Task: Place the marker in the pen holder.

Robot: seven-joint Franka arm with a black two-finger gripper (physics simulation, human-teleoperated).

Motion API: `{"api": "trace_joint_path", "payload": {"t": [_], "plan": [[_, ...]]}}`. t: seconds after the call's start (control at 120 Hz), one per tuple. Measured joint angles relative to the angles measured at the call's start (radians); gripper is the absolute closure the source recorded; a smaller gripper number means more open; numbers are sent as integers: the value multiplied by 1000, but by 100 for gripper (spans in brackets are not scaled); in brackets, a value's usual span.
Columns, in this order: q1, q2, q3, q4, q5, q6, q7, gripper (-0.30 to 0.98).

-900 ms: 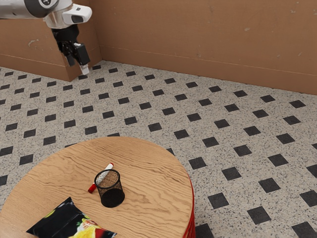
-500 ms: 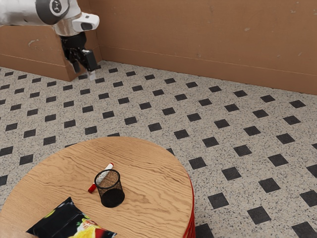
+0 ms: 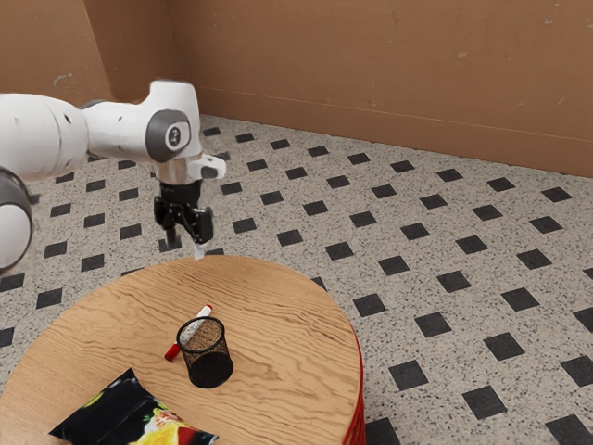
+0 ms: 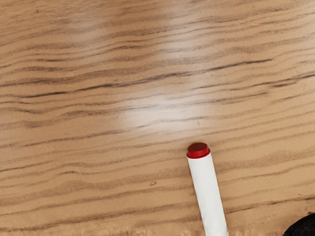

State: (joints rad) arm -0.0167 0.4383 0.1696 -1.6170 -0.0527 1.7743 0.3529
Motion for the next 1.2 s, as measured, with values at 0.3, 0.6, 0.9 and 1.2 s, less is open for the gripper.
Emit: {"api": "trace_joint_path", "payload": {"t": [0.3, 0.6, 0.9, 1.2], "plan": [[-7, -103, 11, -338, -13, 248, 9, 2], [-28, -140, 11, -477, -86, 361, 25, 2], [-42, -140, 12, -538, -130, 384, 25, 3], [-43, -136, 14, -540, -107, 389, 30, 19]]}}
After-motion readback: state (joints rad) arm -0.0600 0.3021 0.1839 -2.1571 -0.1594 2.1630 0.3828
